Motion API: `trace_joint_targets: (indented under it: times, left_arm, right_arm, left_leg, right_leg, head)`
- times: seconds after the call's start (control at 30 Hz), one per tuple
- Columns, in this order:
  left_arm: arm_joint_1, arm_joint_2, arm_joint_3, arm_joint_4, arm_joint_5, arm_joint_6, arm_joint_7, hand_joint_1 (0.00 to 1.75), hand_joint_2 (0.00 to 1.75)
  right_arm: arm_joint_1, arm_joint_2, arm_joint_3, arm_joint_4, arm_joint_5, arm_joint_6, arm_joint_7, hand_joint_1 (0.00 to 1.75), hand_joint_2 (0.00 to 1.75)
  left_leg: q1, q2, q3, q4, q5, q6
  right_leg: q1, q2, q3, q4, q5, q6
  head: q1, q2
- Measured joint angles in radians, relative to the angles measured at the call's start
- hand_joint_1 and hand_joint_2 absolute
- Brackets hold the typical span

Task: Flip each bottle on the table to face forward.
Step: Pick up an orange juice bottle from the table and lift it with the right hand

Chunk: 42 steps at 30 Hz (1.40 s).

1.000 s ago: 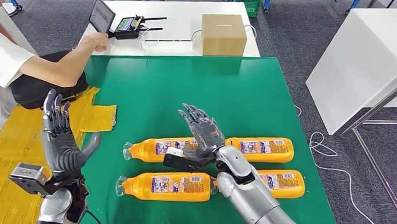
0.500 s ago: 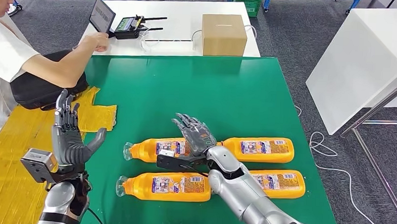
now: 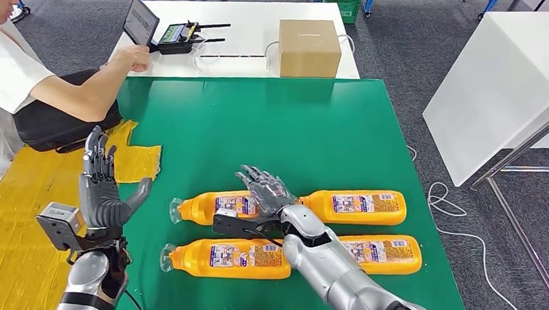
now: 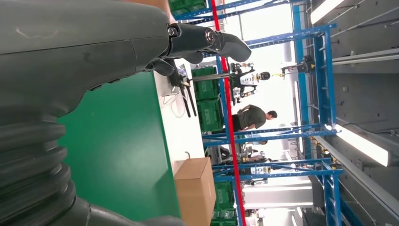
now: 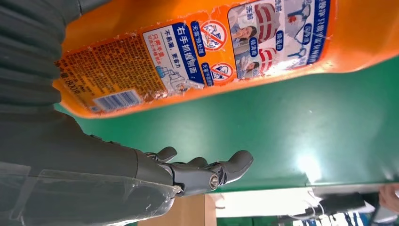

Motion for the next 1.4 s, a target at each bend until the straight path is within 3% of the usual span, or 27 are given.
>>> trace_joint_targets:
  times: [0.9, 0.97, 1.07, 1.1, 1.17, 1.4]
  left_arm:
    - [-0.004, -0.011, 0.0, 0.005, 0.018, -0.006, -0.006, 0.0, 1.75]
    - [-0.004, -0.011, 0.0, 0.005, 0.02, -0.007, -0.007, 0.0, 1.75]
    - [-0.004, -0.012, 0.0, 0.005, 0.023, -0.008, -0.008, 0.0, 1.75]
    - [-0.004, -0.013, 0.0, 0.005, 0.026, -0.009, -0.009, 0.0, 1.75]
    - [-0.004, -0.014, 0.0, 0.005, 0.034, -0.01, -0.013, 0.0, 1.75]
    - [0.003, -0.017, 0.0, 0.0, 0.063, -0.033, -0.026, 0.0, 1.75]
  right_arm:
    - [-0.041, 0.026, -0.002, 0.128, -0.018, 0.032, 0.033, 0.01, 1.75]
    - [-0.043, 0.026, -0.002, 0.131, -0.017, 0.035, 0.036, 0.23, 1.75]
    - [-0.047, 0.027, -0.002, 0.136, -0.012, 0.039, 0.045, 1.05, 1.75]
    - [-0.048, 0.027, -0.002, 0.138, -0.01, 0.037, 0.048, 1.24, 1.75]
    - [-0.049, 0.027, -0.002, 0.141, -0.007, 0.032, 0.05, 1.4, 1.75]
    - [-0.051, 0.027, -0.002, 0.153, 0.003, -0.003, 0.047, 1.71, 1.75]
  left_leg:
    - [0.0, 0.0, 0.0, 0.0, 0.0, 0.0]
    - [0.0, 0.0, 0.0, 0.0, 0.0, 0.0]
    - [0.0, 0.0, 0.0, 0.0, 0.0, 0.0]
    - [0.0, 0.0, 0.0, 0.0, 0.0, 0.0]
    - [0.0, 0.0, 0.0, 0.0, 0.0, 0.0]
    - [0.0, 0.0, 0.0, 0.0, 0.0, 0.0]
  right_leg:
    - [0.0, 0.0, 0.0, 0.0, 0.0, 0.0]
    - [0.0, 0.0, 0.0, 0.0, 0.0, 0.0]
    - [0.0, 0.0, 0.0, 0.0, 0.0, 0.0]
    - [0.0, 0.0, 0.0, 0.0, 0.0, 0.0]
    - [0.0, 0.0, 0.0, 0.0, 0.0, 0.0]
    - [0.0, 0.0, 0.0, 0.0, 0.0, 0.0]
  head:
    - [0.0, 0.0]
    - [0.0, 0.0]
    - [0.0, 0.0]
    - [0.0, 0.0]
    - [0.0, 0.0]
    - [0.0, 0.0]
